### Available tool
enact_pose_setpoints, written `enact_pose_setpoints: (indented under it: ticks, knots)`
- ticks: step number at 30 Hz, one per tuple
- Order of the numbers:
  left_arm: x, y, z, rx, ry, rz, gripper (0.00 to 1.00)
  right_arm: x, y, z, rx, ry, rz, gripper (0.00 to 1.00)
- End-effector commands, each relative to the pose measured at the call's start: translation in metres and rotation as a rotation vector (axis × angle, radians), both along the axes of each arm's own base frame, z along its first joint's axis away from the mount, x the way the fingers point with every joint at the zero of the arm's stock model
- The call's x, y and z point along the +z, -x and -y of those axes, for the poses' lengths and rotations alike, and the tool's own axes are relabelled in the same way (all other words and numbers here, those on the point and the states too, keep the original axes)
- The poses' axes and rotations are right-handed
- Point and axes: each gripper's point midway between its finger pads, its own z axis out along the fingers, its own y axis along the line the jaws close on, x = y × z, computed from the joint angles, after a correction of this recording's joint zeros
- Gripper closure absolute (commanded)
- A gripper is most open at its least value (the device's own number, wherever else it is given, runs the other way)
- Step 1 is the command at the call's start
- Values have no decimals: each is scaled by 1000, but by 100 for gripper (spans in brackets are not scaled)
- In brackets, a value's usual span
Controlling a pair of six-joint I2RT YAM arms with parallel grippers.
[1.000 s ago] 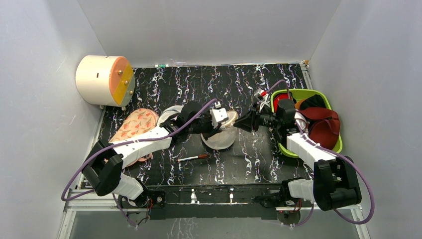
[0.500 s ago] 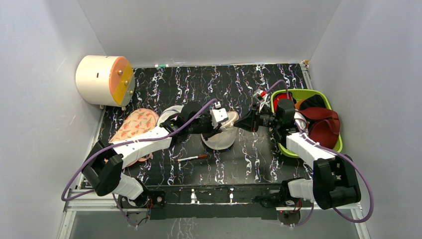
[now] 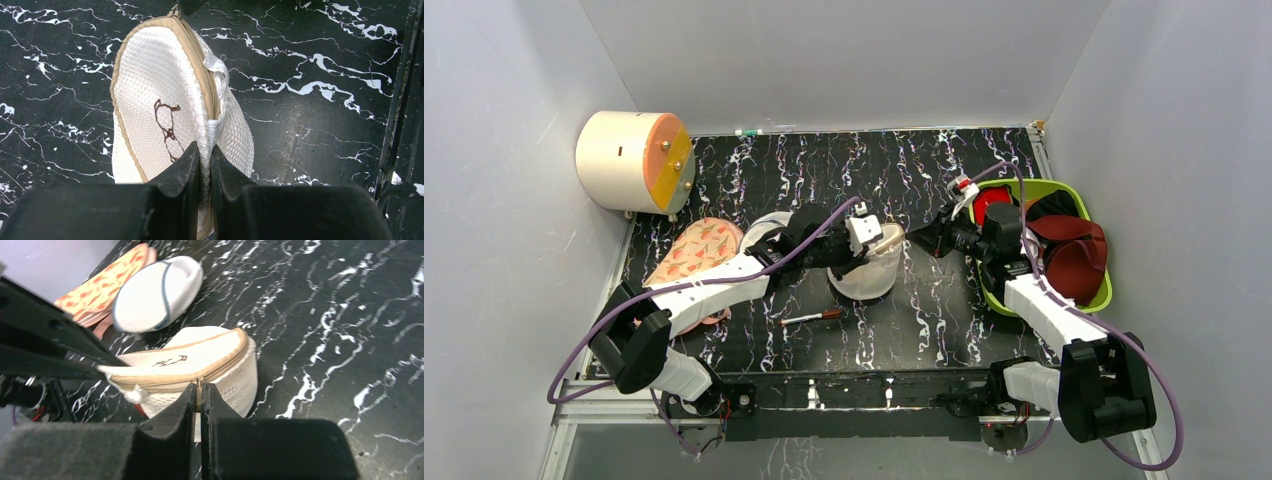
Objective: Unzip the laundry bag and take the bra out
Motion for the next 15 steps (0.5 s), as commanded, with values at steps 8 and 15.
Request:
enact_pose_setpoints:
  ticks: [8, 15]
  knots:
    - [38, -17, 2, 80, 48, 62, 71, 6, -16, 11, -137, 16, -77, 100]
    - [56, -3, 11, 41, 125, 10, 48, 32, 6, -18, -73, -64, -59, 100]
